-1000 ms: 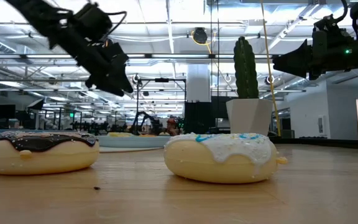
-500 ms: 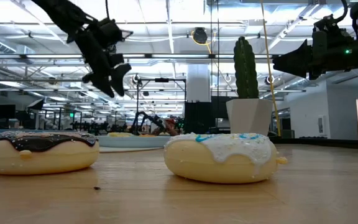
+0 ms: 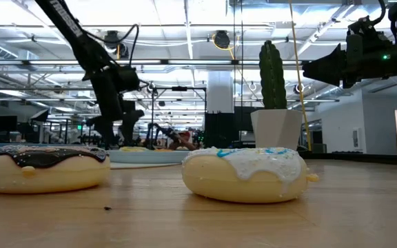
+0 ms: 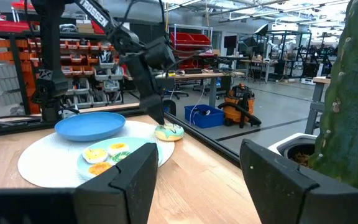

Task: Pick & Place donuts
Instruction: Put the large green donut on the blue plate, then put the large white donut on the blue plate

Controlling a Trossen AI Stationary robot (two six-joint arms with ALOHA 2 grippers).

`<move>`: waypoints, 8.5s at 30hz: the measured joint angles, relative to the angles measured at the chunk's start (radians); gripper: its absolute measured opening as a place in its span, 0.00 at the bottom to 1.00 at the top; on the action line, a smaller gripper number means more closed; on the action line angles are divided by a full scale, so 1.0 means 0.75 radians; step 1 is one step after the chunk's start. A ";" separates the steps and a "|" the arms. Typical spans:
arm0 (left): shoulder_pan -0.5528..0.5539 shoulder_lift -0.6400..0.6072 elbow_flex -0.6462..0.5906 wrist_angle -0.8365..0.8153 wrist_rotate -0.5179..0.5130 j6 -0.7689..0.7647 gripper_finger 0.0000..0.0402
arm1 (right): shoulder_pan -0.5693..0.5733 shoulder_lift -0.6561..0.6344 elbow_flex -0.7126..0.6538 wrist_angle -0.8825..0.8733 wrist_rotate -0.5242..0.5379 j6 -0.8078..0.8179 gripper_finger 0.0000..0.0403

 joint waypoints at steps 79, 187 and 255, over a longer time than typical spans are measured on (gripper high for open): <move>-0.316 -0.775 -0.001 -0.773 0.059 -0.093 0.14 | 0.000 -0.001 0.000 0.000 0.000 0.002 0.53; -1.003 -1.314 -0.036 -0.427 -0.460 -0.037 0.64 | 0.404 0.603 0.109 0.565 -0.476 0.096 0.53; -1.345 -2.216 -0.847 0.018 -0.421 0.089 0.64 | 0.919 2.409 1.785 -0.771 -0.305 0.444 0.53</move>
